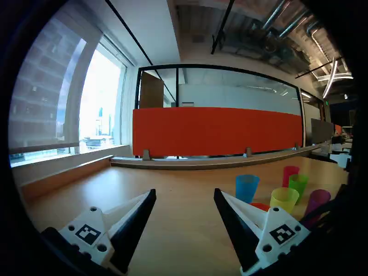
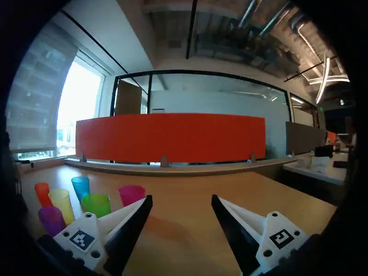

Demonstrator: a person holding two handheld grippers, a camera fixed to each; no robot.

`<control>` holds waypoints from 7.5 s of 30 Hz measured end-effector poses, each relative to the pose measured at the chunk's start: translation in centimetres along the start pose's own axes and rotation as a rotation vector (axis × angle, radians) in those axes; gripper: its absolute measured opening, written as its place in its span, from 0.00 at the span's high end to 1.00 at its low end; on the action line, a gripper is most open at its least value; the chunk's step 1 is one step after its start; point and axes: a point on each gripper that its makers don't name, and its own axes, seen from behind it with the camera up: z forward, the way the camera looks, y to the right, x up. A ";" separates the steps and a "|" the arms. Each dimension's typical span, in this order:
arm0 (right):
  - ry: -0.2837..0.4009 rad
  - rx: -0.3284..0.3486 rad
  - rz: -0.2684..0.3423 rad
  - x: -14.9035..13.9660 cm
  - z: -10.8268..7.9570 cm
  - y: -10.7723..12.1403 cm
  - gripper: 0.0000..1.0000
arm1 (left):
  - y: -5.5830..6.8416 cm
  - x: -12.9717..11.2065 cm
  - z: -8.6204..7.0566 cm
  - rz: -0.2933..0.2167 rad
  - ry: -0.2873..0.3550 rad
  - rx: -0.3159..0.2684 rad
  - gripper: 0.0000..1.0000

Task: Pour water

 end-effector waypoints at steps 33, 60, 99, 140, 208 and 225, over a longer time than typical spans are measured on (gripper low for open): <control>-0.004 0.070 -0.026 5.3 1.1 -1.8 0.00 | -0.7 4.4 0.8 -0.027 -0.017 -0.032 0.07; -0.001 0.059 -0.077 15.1 3.2 -2.1 0.01 | 0.2 14.4 3.5 -0.009 0.004 -0.110 0.07; -0.092 0.332 -0.230 16.6 4.6 -7.3 0.00 | 4.2 17.1 6.5 0.173 -0.077 -0.345 0.07; -0.290 0.645 -0.354 12.7 2.6 -12.5 0.00 | 10.4 12.4 8.8 0.255 -0.253 -0.706 0.07; -0.475 0.807 -0.388 3.8 3.6 -16.0 0.00 | 15.1 -0.9 13.2 0.420 -0.557 -0.992 0.07; -0.514 0.825 -0.388 1.4 3.7 -16.2 0.00 | 16.0 -4.0 14.2 0.455 -0.605 -1.025 0.07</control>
